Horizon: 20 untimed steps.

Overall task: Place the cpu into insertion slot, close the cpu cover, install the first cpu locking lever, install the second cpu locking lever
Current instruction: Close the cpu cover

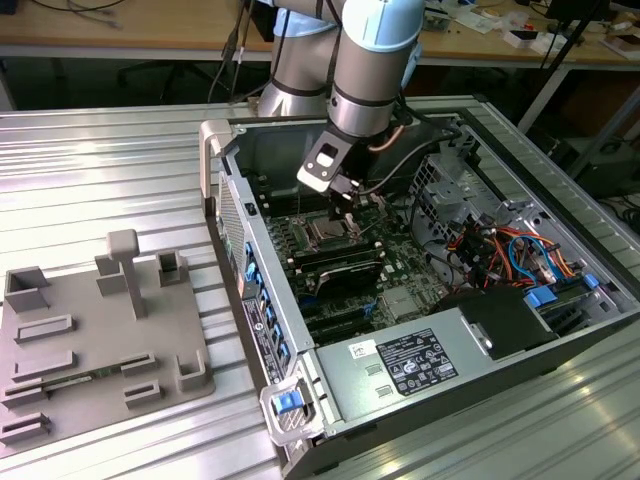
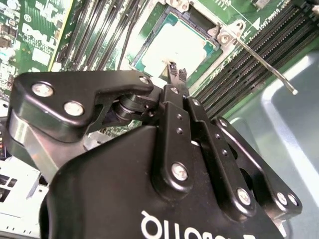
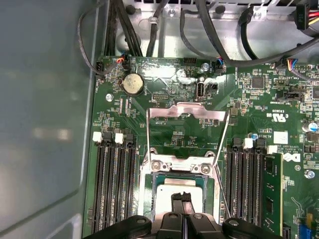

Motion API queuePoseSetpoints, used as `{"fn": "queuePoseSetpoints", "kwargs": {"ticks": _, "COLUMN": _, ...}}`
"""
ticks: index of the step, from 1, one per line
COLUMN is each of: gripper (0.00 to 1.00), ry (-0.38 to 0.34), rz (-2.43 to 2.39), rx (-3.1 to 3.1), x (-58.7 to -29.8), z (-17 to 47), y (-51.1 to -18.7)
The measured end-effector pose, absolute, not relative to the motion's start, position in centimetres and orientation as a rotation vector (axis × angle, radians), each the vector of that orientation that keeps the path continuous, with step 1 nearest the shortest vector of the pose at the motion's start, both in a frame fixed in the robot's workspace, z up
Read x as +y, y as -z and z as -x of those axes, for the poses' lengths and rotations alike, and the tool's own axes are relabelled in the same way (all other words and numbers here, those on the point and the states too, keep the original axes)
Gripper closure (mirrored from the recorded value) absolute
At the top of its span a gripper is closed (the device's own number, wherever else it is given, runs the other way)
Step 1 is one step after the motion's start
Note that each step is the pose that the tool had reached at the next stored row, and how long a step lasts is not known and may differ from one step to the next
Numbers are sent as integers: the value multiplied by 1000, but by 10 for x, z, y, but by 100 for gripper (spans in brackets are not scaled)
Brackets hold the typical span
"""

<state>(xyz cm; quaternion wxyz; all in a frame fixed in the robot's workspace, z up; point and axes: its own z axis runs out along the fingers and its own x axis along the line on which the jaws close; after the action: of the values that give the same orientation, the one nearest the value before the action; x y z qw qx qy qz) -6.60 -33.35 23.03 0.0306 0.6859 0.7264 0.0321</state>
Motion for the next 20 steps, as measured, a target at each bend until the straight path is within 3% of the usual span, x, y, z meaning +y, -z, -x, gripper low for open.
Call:
{"fn": "queuePoseSetpoints", "kwargs": {"ticks": 5, "gripper": 89, "ry": -99, "rz": -2114, "rx": 2239, "x": -332, "z": 66, "y": -250}}
{"fn": "queuePoseSetpoints", "kwargs": {"ticks": 20, "gripper": 89, "ry": -84, "rz": -2121, "rx": 2246, "x": -331, "z": 34, "y": -264}}
